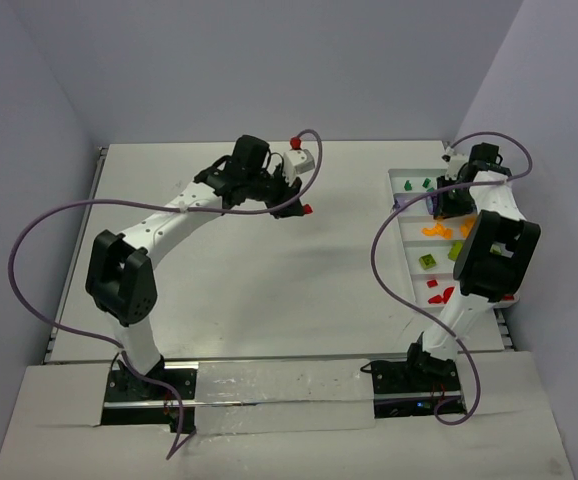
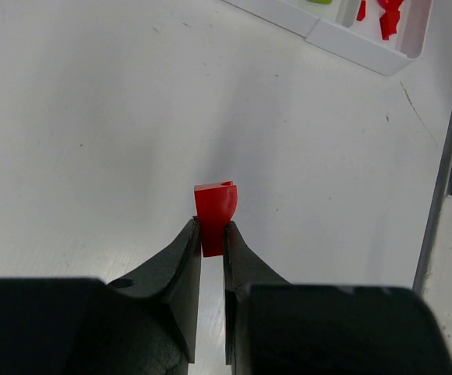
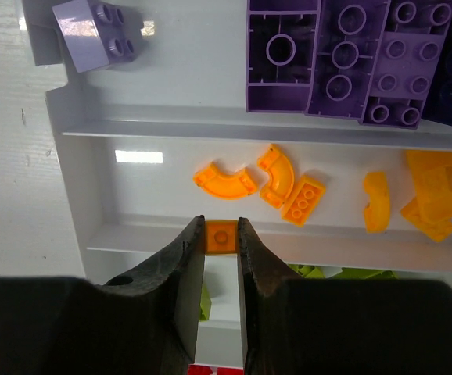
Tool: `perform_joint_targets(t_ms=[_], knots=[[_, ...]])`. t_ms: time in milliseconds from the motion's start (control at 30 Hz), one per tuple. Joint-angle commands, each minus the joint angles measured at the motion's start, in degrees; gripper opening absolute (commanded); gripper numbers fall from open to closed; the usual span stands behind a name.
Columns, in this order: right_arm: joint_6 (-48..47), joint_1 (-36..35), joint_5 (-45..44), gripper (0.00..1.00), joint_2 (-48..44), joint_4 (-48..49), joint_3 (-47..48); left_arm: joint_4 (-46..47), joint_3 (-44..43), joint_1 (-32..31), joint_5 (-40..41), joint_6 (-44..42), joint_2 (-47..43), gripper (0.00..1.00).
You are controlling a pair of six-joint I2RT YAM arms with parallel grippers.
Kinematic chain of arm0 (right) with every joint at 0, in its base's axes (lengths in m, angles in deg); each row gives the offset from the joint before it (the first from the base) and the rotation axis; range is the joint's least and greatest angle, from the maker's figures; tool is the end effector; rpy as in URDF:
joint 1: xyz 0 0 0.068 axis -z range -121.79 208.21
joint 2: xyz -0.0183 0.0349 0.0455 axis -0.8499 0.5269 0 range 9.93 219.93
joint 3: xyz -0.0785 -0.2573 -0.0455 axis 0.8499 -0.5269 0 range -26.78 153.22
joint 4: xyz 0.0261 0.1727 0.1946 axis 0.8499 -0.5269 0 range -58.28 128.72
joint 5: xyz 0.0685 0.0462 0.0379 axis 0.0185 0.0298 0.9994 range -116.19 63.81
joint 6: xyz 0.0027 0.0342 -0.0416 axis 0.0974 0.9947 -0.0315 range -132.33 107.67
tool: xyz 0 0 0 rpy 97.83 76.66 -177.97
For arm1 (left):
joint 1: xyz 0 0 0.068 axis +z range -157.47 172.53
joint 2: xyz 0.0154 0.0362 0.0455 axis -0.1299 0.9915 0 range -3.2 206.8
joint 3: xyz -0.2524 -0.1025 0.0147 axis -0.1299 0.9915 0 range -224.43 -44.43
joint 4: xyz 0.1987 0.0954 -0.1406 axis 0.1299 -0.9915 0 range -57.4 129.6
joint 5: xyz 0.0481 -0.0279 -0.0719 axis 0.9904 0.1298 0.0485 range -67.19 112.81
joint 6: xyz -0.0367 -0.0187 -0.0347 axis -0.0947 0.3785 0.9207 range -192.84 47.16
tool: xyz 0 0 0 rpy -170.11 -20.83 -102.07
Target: Sort the legos into containers by color
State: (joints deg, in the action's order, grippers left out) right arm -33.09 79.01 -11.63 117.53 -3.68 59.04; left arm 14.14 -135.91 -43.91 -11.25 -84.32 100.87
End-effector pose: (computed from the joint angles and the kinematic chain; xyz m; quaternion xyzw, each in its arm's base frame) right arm 0.3742 -0.1326 0.2324 -0.0279 0.9669 0.0369 0.2510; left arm 0.3242 -0.2643 0.3110 0.4663 0.7334 -0.3476 0.3521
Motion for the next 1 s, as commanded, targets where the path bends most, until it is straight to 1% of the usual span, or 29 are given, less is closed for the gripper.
perform_joint_targets(t_ms=[0,100,167,233,400,433,533,700,733,767,800,867,967], knots=[[-0.83,-0.50,0.42,0.04,1.58,2.35,0.44,3.68,-0.52,2.04,-2.02,4.61,-1.18,0.00],[-0.61,-0.71,0.37,0.09,2.57,3.26,0.88,5.73,0.27,3.06,-2.34,6.23,-1.42,0.00],[-0.69,-1.20,0.14,0.15,3.45,2.87,1.55,6.47,0.51,3.38,-2.50,6.83,-1.42,0.00],[-0.87,-1.67,-0.37,0.28,4.19,2.56,2.01,6.91,0.89,3.66,-2.62,7.40,-1.44,0.00],[-1.13,-2.44,-1.34,0.47,4.08,2.27,1.63,7.88,1.48,3.93,-2.94,7.96,-1.50,0.00],[-1.13,-2.46,-1.46,0.48,3.98,2.15,1.58,7.97,1.55,3.95,-2.99,8.03,-1.50,0.00],[-0.94,-2.72,-1.32,0.57,2.85,1.56,1.35,8.99,2.30,4.03,-4.31,8.90,-1.52,0.00],[-0.14,-4.04,0.72,0.59,-1.25,-0.16,2.28,10.91,4.51,4.04,-6.86,10.11,-2.17,0.00],[0.01,-4.65,3.34,0.59,-1.86,-1.25,2.53,11.61,5.17,4.19,-8.13,10.34,-2.47,0.00],[0.05,-4.96,4.03,0.59,-2.81,-1.87,2.76,12.08,5.27,4.19,-9.29,10.46,-2.51,0.00],[0.42,-5.58,10.47,0.59,-4.36,-2.56,2.70,12.83,6.20,4.19,-11.28,10.83,-2.95,0.00],[0.18,-6.87,19.15,0.59,-7.82,-4.89,2.44,14.18,7.13,4.28,-15.34,13.22,-3.12,0.00],[-0.86,-12.53,31.82,0.60,-11.71,-7.11,1.12,16.42,8.32,4.28,-21.78,16.58,-3.17,0.00]])
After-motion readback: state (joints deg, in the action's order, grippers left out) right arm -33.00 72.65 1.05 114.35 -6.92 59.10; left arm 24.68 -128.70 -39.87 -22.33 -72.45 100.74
